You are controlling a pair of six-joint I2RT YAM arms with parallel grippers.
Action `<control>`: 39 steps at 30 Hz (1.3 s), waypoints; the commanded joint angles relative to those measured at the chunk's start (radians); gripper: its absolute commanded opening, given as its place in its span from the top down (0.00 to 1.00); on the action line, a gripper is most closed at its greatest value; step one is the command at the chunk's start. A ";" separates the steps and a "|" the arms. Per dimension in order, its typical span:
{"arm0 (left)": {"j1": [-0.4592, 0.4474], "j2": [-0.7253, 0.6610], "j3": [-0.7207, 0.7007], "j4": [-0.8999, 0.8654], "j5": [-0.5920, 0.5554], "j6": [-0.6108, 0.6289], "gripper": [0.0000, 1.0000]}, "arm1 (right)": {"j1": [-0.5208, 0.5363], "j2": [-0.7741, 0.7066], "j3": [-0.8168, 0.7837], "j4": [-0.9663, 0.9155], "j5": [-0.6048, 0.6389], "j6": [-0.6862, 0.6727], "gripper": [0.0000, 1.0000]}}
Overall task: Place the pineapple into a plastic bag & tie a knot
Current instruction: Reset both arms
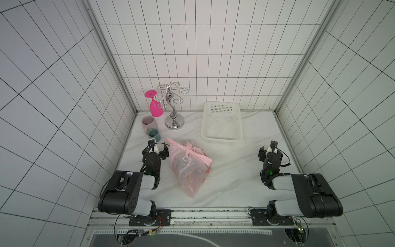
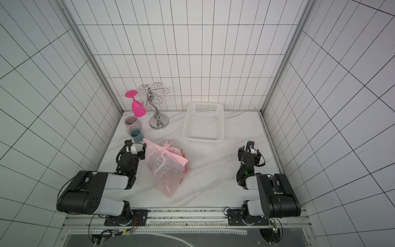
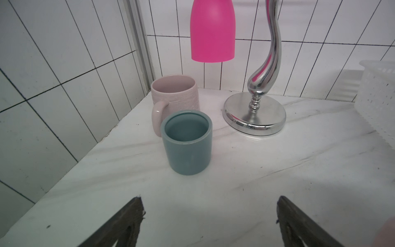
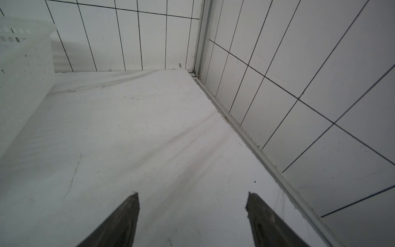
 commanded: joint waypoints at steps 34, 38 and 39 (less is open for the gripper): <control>-0.033 0.031 0.181 -0.162 -0.063 0.037 0.02 | -0.050 0.159 0.041 0.268 -0.340 0.012 0.01; -0.033 0.032 0.182 -0.160 -0.064 0.037 0.03 | -0.113 0.168 0.088 0.179 -0.477 0.035 0.01; -0.033 0.033 0.183 -0.161 -0.062 0.037 0.02 | -0.108 0.170 0.083 0.198 -0.466 0.034 0.01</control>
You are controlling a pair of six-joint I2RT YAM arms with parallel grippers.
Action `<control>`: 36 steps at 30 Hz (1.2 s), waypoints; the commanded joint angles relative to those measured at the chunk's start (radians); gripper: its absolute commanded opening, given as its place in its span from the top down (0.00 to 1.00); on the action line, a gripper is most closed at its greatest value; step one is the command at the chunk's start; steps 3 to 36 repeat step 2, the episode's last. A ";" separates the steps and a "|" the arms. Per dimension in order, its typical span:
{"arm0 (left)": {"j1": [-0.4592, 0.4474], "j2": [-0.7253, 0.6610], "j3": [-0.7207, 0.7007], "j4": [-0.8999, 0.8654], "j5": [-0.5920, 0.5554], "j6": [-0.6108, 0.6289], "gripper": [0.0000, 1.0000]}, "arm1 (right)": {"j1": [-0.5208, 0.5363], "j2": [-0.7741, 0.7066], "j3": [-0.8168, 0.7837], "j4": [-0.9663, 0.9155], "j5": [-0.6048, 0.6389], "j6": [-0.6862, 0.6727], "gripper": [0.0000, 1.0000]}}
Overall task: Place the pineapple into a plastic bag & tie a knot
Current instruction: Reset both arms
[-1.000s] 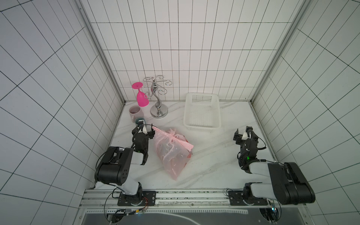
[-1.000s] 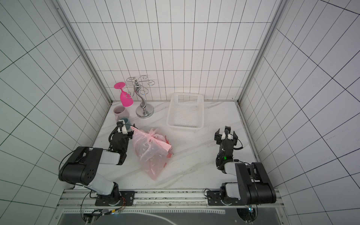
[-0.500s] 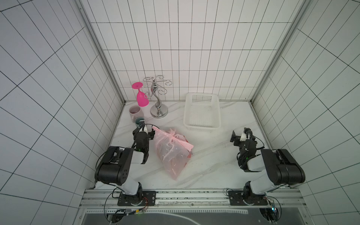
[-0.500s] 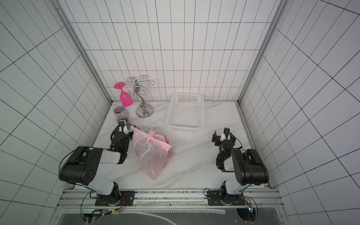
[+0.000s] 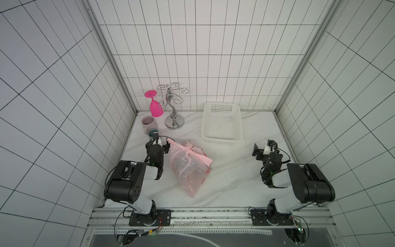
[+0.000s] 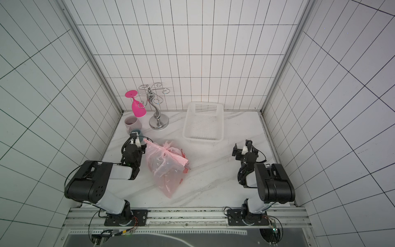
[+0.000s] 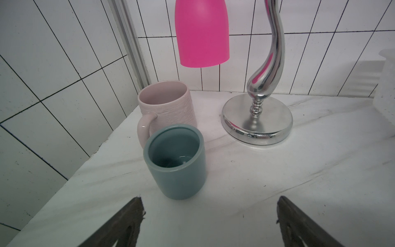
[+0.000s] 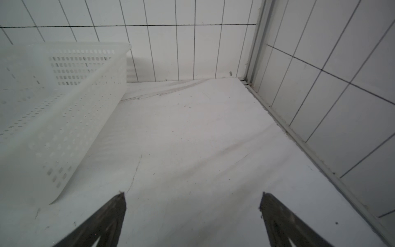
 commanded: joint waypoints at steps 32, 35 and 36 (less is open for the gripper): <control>-0.003 -0.009 0.016 0.007 -0.007 0.008 0.02 | -0.020 -0.008 0.063 -0.001 -0.077 -0.010 0.01; -0.003 -0.009 0.016 0.007 -0.007 0.008 0.02 | -0.020 -0.008 0.063 -0.001 -0.077 -0.010 0.01; -0.003 -0.009 0.016 0.007 -0.007 0.008 0.02 | -0.020 -0.008 0.063 -0.001 -0.077 -0.010 0.01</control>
